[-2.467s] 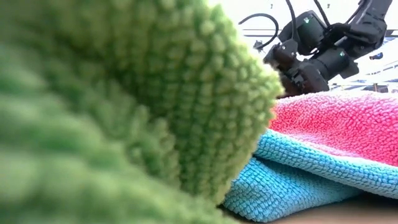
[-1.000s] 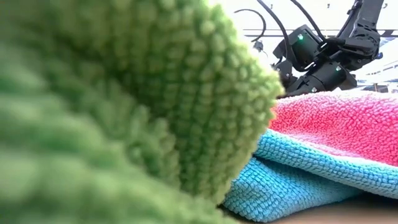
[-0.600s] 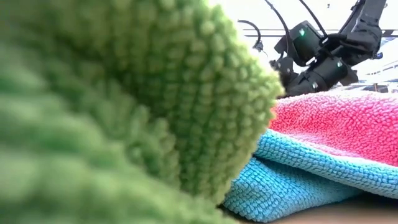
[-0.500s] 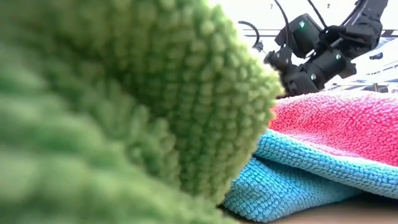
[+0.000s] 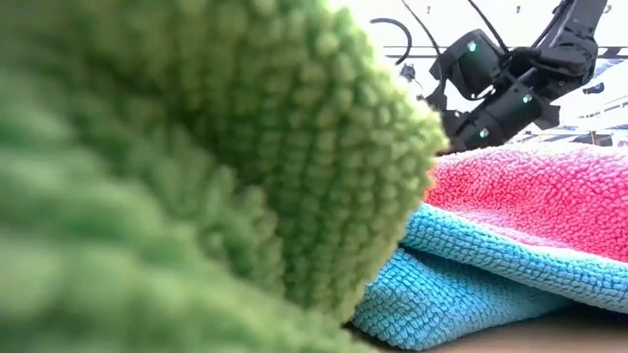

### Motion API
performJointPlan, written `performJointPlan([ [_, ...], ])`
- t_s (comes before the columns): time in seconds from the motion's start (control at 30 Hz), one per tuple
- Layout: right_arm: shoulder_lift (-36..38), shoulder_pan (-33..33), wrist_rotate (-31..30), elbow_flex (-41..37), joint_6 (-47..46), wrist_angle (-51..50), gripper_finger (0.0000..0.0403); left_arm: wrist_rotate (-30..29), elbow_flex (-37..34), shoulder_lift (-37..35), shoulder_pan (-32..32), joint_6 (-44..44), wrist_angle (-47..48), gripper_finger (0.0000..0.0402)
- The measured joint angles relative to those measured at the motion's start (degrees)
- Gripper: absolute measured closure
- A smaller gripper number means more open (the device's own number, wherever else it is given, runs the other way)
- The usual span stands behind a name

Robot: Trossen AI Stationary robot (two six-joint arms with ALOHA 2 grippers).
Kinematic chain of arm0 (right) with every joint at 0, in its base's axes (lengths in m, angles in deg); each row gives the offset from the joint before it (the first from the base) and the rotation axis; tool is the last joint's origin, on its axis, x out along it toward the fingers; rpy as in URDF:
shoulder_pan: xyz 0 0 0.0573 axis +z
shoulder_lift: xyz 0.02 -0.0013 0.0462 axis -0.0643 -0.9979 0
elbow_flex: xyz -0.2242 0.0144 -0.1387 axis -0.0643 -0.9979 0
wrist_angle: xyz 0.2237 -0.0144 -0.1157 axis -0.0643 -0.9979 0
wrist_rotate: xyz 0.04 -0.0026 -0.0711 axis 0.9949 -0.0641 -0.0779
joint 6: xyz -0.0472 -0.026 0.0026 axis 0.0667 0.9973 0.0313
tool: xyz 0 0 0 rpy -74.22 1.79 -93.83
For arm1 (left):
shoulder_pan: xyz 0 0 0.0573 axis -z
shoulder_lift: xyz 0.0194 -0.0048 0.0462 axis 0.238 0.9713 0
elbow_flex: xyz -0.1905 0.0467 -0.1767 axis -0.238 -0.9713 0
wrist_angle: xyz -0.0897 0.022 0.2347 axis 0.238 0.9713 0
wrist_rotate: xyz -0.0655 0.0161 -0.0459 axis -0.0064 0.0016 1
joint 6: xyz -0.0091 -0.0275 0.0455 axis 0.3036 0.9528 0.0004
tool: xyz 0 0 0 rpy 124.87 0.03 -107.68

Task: Fold microfiber towels
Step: Fold the orange towel

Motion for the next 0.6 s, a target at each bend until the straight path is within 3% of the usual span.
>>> performJointPlan([
  [0.33,-1.84,-0.52,0.08,0.09,-1.46,-0.75,0.0118,4.68,0.00,0.02,0.13,0.00,-0.27,0.0116],
  [0.6,1.04,-0.50,0.08,2.06,-1.23,-4.56,0.0118,4.74,0.00,0.04,0.13,3.00,-1.49,0.0116],
])
